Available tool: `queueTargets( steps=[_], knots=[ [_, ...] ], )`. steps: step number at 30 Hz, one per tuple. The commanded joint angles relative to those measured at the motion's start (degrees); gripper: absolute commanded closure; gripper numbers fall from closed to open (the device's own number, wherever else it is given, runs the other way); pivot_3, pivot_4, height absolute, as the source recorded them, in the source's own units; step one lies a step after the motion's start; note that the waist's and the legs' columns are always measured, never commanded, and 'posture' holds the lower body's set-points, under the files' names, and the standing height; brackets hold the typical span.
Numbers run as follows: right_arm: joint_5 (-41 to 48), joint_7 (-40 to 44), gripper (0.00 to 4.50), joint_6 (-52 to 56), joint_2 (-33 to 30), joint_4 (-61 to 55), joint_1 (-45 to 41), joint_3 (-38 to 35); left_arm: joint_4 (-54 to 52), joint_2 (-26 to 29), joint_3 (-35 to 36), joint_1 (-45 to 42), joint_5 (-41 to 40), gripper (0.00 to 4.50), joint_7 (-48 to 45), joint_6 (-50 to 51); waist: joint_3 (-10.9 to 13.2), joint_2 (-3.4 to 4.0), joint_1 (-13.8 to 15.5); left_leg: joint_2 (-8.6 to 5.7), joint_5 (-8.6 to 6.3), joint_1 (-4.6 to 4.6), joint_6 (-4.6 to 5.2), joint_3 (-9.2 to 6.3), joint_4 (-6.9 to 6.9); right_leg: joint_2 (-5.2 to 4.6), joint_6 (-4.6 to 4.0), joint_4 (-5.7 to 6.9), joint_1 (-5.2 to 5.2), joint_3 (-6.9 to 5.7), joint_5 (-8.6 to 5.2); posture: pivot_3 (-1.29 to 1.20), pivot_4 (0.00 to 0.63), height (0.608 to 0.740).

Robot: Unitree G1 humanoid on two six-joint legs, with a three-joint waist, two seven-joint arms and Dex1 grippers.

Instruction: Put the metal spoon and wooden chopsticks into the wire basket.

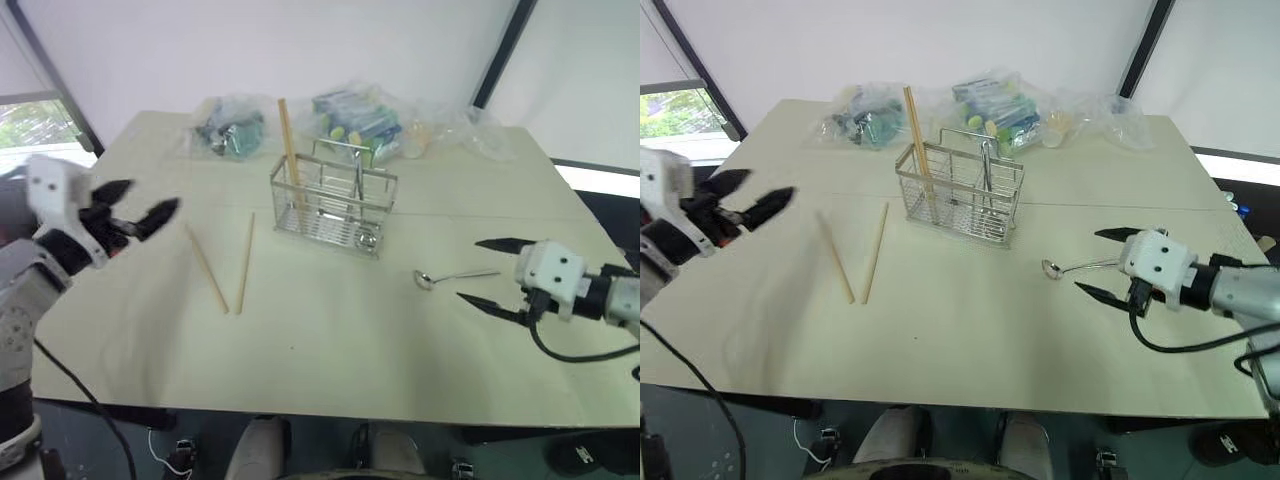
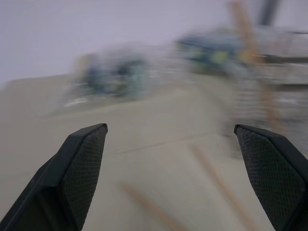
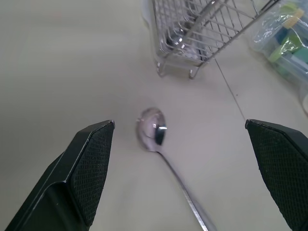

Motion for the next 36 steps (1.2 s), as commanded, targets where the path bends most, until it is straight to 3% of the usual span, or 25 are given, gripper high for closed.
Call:
queueTargets(
  steps=[1,10,20,27,36],
  knots=[
    [-3.7,2.4,0.0,-3.0,-1.4,5.3,-7.0,6.0,-5.2,4.6,-2.0,-1.2,-8.4,0.04,-9.2,3.6,0.1,0.08,-0.2,0.0,0.01,0.03,0.02,0.01,0.0,0.0,0.0,0.01,0.01,0.0,0.0,0.0,0.15,0.628],
    [-9.5,15.1,0.0,-9.5,-0.3,27.8,-29.2,20.0,-8.2,10.7,-9.1,-6.8,-14.3,0.04,-19.7,5.0,0.6,0.19,-0.8,0.03,0.04,0.02,0.07,0.02,0.03,0.11,-0.03,0.01,0.0,0.02,0.01,0.0,0.15,0.628],
    [-17.9,25.3,0.0,-9.9,7.9,57.4,-52.3,31.1,-7.6,9.5,-11.4,-9.5,-12.4,0.04,-17.7,3.4,0.7,-0.03,-2.7,0.03,0.06,-0.05,0.09,0.02,0.0,0.13,-0.01,0.14,-0.04,0.03,0.03,0.0,0.15,0.628],
    [-24.9,24.5,0.0,-15.7,11.4,73.9,-60.2,35.0,-10.8,10.7,-9.4,-7.0,-15.0,0.04,-17.3,4.4,0.7,0.04,-3.0,0.03,0.34,-0.08,-0.43,0.03,-0.01,0.12,0.0,0.17,-0.02,0.04,0.03,0.0,0.15,0.628],
    [-27.2,25.6,0.0,-18.3,15.1,78.8,-60.7,35.0,-13.3,12.0,-11.1,-8.0,-17.5,0.04,-17.3,5.0,0.8,0.15,-3.0,0.03,0.48,-0.06,-0.67,0.02,0.0,0.13,0.01,0.21,-0.02,0.06,0.04,0.0,0.15,0.628]
  ],
)
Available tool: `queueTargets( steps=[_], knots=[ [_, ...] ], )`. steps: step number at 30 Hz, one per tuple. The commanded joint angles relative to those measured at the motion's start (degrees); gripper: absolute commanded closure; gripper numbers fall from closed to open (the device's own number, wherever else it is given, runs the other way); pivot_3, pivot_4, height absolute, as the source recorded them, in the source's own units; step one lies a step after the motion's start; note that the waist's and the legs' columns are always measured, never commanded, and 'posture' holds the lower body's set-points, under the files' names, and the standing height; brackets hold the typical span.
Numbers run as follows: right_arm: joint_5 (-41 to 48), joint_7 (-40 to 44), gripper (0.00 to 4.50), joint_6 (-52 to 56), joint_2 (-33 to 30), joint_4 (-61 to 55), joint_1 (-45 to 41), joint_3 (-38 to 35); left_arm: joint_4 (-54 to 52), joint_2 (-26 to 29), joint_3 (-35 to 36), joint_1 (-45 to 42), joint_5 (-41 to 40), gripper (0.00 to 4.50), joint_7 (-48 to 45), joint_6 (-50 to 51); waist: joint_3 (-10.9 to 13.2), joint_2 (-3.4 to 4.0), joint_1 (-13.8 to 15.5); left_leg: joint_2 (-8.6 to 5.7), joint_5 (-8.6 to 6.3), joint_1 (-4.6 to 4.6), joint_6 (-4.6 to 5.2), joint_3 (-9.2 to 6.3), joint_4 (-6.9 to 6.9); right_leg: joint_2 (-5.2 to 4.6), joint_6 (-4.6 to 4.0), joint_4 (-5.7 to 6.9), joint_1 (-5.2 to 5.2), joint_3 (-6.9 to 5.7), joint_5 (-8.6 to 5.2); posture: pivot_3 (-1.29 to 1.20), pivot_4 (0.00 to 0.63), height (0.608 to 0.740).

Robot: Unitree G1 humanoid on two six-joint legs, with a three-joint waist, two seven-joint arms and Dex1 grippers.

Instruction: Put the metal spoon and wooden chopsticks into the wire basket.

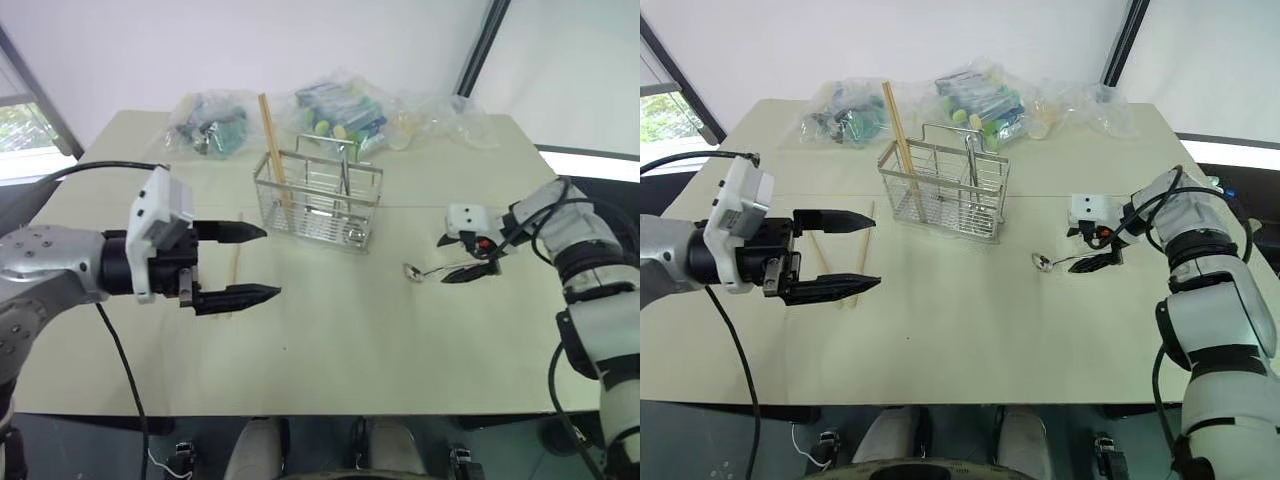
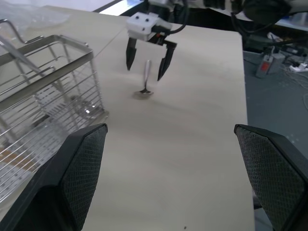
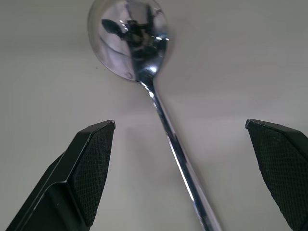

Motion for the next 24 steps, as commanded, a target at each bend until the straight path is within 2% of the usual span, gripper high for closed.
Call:
queueTargets(
  steps=[1,3,6,13,24],
  knots=[
    [-0.3,0.7,0.0,-0.6,0.5,-0.3,-1.0,-0.7,-1.6,0.9,0.4,-1.5,-1.4,0.04,0.2,-0.1,0.0,-0.01,0.0,0.0,0.01,0.0,-0.02,0.0,0.0,0.01,0.0,0.06,0.0,0.01,0.0,0.0,0.15,0.628],
    [-0.6,0.6,0.0,-0.3,1.0,-0.4,-0.6,-0.6,-1.5,0.9,-0.2,-2.4,-1.8,0.04,0.5,0.0,0.0,-0.02,0.1,0.0,0.02,-0.01,-0.03,-0.01,0.0,0.02,0.01,0.14,0.01,0.01,0.01,0.0,0.15,0.628],
    [-0.7,0.6,0.77,0.5,1.6,-0.4,-0.3,-0.9,-1.2,0.9,-0.9,-3.5,-1.8,0.0,0.6,0.1,0.0,-0.05,0.1,0.0,0.02,-0.01,-0.03,-0.03,0.0,0.09,0.01,0.17,0.0,0.01,0.01,0.0,0.15,0.628],
    [0.9,5.2,4.45,2.5,1.5,-1.5,0.5,-2.2,0.3,0.6,-1.6,-6.3,-1.3,0.0,1.1,-0.1,-0.1,-0.14,0.0,0.0,0.03,-0.03,-0.05,0.0,-0.02,0.11,0.05,0.16,0.14,0.03,0.03,0.0,0.15,0.628],
    [2.0,4.4,4.49,2.3,0.5,-5.2,2.5,-3.7,3.4,0.0,-3.3,-9.5,0.9,0.0,0.7,-1.5,-0.1,-0.19,-0.1,0.03,0.04,0.08,-0.06,-0.06,0.0,0.12,0.06,0.18,0.22,0.02,0.03,0.0,0.15,0.628]
  ],
)
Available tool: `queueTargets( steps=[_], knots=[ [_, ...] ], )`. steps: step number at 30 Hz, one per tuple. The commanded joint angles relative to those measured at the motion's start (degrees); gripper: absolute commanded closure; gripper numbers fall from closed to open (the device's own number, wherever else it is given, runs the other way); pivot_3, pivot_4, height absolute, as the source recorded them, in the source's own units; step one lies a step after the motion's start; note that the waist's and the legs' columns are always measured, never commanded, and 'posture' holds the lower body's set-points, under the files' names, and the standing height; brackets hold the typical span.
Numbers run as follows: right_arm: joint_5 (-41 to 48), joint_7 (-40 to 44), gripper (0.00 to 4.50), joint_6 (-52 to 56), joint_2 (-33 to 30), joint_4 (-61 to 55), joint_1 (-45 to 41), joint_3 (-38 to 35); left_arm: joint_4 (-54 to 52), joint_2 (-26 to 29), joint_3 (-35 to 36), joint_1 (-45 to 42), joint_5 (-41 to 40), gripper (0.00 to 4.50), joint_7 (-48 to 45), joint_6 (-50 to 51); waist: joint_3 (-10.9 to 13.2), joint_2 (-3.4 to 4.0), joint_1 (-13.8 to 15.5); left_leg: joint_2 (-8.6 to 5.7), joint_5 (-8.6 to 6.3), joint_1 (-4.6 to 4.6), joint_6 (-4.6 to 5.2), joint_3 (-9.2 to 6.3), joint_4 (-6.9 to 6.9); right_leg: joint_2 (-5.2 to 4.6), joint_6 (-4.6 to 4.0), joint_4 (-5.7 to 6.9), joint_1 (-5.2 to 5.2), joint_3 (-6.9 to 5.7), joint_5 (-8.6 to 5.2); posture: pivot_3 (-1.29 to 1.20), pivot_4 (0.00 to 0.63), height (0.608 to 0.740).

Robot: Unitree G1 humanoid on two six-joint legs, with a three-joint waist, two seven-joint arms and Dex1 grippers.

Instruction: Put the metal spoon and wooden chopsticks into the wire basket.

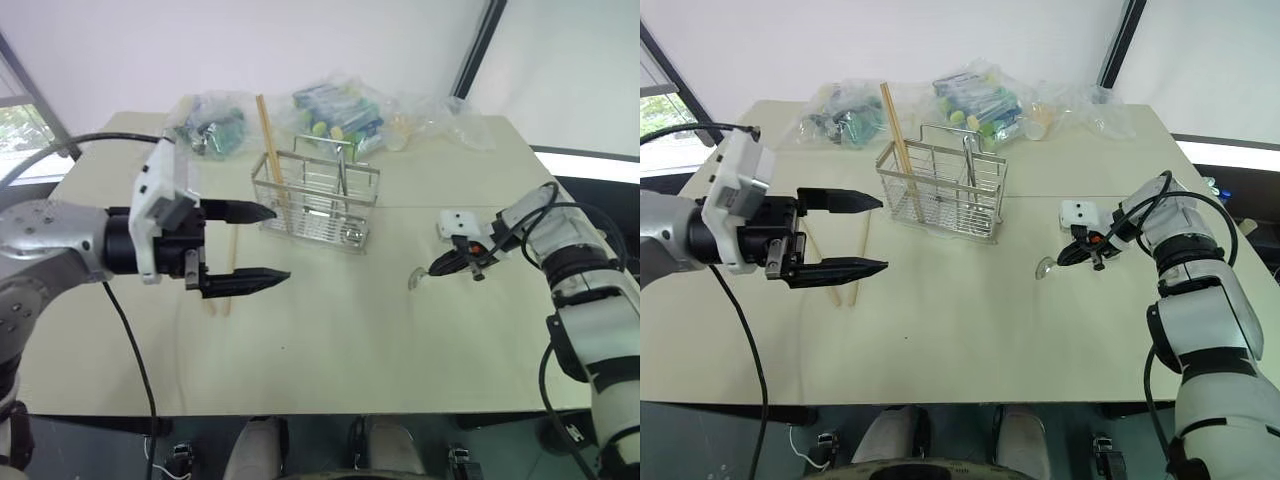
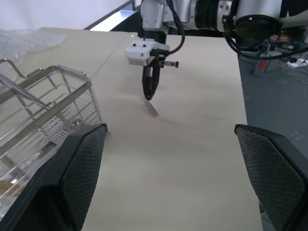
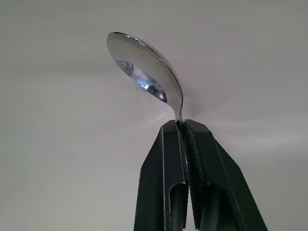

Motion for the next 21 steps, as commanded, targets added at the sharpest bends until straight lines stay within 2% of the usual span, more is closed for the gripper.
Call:
queueTargets(
  steps=[1,6,14,17,21],
  knots=[
    [1.5,-0.3,4.49,-0.3,-0.9,-3.0,0.7,-2.0,0.9,0.0,0.1,-1.2,1.2,0.0,-0.6,-1.3,0.0,-0.02,0.0,0.0,0.0,0.0,0.0,0.0,-0.01,0.0,0.01,0.0,0.0,0.0,0.0,0.0,0.15,0.628],
    [2.8,0.1,4.49,2.1,-1.1,-6.8,2.2,-3.3,3.1,-0.7,-0.7,-2.9,3.0,0.0,-1.5,-2.0,0.0,-0.04,0.0,0.0,0.02,-0.02,-0.04,0.02,-0.01,0.0,0.05,0.0,0.0,0.0,0.03,0.0,0.15,0.628],
    [1.6,-6.7,4.49,0.2,-0.5,-5.4,2.9,-3.2,4.9,-2.4,-2.7,-5.5,5.4,0.0,-2.5,-3.0,-0.1,-0.1,0.0,0.0,0.08,-0.02,-0.14,0.03,-0.01,-0.03,0.06,-0.01,0.03,0.0,0.04,0.0,0.15,0.628],
    [1.7,-7.4,3.51,-0.2,-0.8,-4.8,3.4,-3.1,5.3,-2.8,-3.0,-6.1,6.1,0.0,-2.7,-3.3,-0.1,-0.1,0.0,-0.01,0.11,-0.02,-0.2,0.03,0.0,-0.04,0.04,-0.01,0.05,0.01,0.03,0.0,0.15,0.628],
    [-0.3,-11.9,1.51,-3.7,-0.9,-3.1,3.6,-2.1,5.3,-3.2,-3.0,-6.4,6.3,0.0,-2.7,-3.3,-0.1,-0.09,0.2,-0.01,0.12,-0.04,-0.22,0.02,-0.02,-0.04,0.04,-0.01,0.03,0.01,0.03,0.0,0.15,0.628]
  ],
)
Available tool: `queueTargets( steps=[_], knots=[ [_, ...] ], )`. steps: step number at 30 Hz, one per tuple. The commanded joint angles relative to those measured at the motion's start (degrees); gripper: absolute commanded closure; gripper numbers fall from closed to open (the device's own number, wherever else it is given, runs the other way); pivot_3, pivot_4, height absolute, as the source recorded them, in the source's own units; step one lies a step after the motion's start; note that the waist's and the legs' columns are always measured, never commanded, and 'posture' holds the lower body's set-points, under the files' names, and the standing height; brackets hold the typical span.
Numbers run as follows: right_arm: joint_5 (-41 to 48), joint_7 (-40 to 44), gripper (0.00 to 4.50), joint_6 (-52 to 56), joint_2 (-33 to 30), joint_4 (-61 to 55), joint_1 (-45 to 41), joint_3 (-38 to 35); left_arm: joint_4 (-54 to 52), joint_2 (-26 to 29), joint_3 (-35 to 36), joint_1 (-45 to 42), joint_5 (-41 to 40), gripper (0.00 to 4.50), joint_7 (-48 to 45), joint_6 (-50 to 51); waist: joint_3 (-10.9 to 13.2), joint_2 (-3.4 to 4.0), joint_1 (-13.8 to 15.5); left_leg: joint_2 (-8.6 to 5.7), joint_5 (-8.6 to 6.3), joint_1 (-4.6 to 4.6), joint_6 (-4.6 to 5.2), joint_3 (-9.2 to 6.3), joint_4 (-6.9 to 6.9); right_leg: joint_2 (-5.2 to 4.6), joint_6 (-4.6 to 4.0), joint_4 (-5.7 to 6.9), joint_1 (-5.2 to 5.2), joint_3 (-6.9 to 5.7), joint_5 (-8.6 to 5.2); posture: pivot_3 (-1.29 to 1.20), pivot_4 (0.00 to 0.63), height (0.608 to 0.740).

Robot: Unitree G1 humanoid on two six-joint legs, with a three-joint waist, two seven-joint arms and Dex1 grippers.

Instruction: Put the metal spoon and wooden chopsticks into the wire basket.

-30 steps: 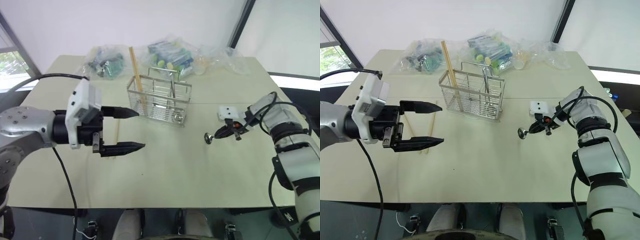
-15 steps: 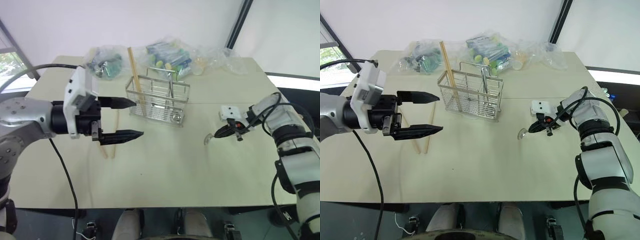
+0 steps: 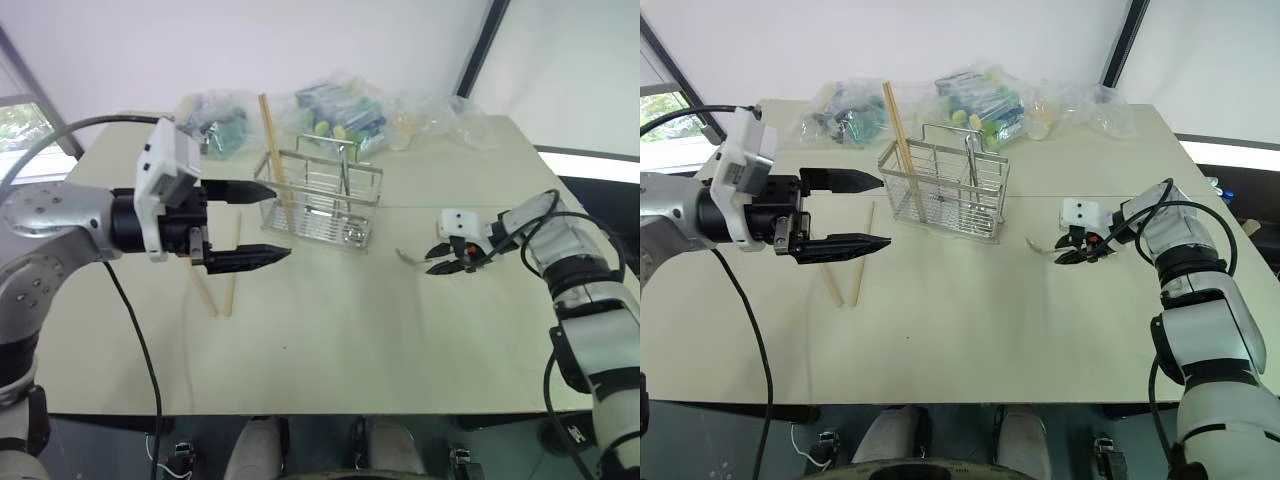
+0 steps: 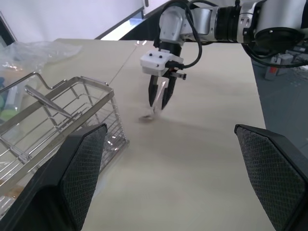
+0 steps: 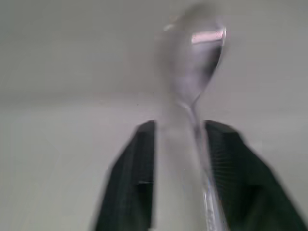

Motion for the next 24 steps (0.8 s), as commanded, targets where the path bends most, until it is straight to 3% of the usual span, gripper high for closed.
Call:
queueTargets(
  steps=[1,16,19,23,24],
  knots=[
    [-1.7,-3.5,1.51,-2.6,-0.4,1.8,-0.9,0.1,-0.2,-0.4,0.6,-1.5,0.4,0.0,-0.1,-1.0,0.0,0.02,0.0,0.0,0.01,-0.02,-0.02,0.01,0.0,0.0,0.0,0.0,-0.01,0.0,0.0,0.0,0.15,0.628],
    [-4.2,-5.2,1.51,-4.3,1.6,8.7,-4.1,0.7,-0.6,-1.1,2.0,-2.0,0.3,0.0,2.4,-0.8,-0.1,-0.08,-0.1,-0.03,0.04,0.01,-0.05,-0.01,0.05,0.01,-0.06,0.02,0.06,0.03,-0.03,0.0,0.15,0.628],
    [-4.8,-5.9,2.37,-4.2,2.0,9.4,-4.3,0.8,-0.4,-1.1,2.2,-2.3,0.2,0.0,2.7,-0.7,-0.1,-0.09,-0.3,-0.03,0.04,0.02,-0.05,-0.02,0.04,0.02,-0.06,0.03,0.06,0.03,-0.03,0.0,0.15,0.628],
    [-5.2,-5.2,4.4,-4.5,2.3,9.9,-4.2,1.0,-0.2,-0.9,2.5,-2.3,0.2,0.0,2.9,-0.8,-0.1,-0.08,-0.3,-0.02,0.04,0.03,-0.05,-0.02,0.05,0.02,-0.08,0.06,0.06,0.04,-0.04,0.0,0.15,0.628],
    [-5.3,-5.1,4.46,-4.6,2.4,10.0,-4.2,1.1,-0.1,-0.9,2.6,-2.4,0.3,0.0,3.0,-0.9,-0.1,-0.08,-0.3,-0.02,0.04,0.05,-0.05,-0.01,0.06,0.01,-0.08,0.08,0.06,0.04,-0.04,0.0,0.15,0.628]
  ],
)
